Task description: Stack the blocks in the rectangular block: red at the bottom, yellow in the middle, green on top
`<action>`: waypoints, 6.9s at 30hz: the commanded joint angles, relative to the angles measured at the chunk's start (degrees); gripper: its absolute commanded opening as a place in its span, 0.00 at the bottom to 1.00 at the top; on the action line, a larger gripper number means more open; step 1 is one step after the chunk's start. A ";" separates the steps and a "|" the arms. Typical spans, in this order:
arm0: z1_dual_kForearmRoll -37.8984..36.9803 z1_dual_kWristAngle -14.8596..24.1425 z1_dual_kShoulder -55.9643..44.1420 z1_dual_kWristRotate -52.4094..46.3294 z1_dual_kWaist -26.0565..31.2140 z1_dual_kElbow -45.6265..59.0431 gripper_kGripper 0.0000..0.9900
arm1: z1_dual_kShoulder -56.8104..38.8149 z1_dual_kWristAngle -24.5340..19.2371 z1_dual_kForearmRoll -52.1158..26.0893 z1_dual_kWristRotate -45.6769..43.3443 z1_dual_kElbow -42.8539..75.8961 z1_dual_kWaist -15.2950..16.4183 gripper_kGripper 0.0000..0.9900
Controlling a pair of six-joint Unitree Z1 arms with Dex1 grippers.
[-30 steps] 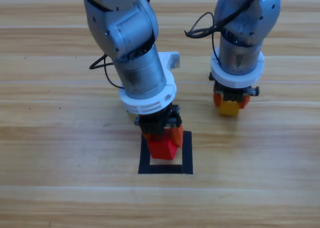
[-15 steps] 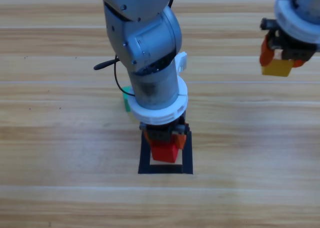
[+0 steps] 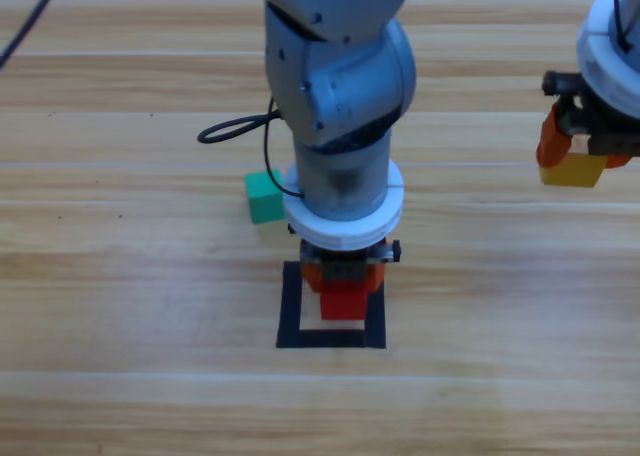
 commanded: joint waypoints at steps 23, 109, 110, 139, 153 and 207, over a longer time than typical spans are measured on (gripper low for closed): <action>0.15 3.23 5.39 -1.27 -1.23 -1.04 0.15 | 0.18 1.43 -2.52 -0.47 3.27 1.50 0.28; -5.56 2.53 6.10 2.24 2.54 4.06 0.15 | 1.32 1.25 -4.19 -0.65 4.15 1.50 0.28; -5.65 2.53 6.19 2.24 2.54 4.15 0.15 | 1.32 1.25 -4.28 -0.65 4.15 1.50 0.28; 10.09 7.89 -4.98 2.95 4.21 -20.64 1.00 | 0.53 1.25 -4.28 -0.56 4.32 1.50 0.28; -44.23 11.05 -66.76 37.49 24.17 57.58 0.96 | 5.36 2.22 -5.51 0.40 1.07 6.07 0.28; -44.23 -7.85 -71.77 48.56 32.34 69.98 0.99 | 29.79 3.98 2.67 8.23 -25.91 15.74 0.28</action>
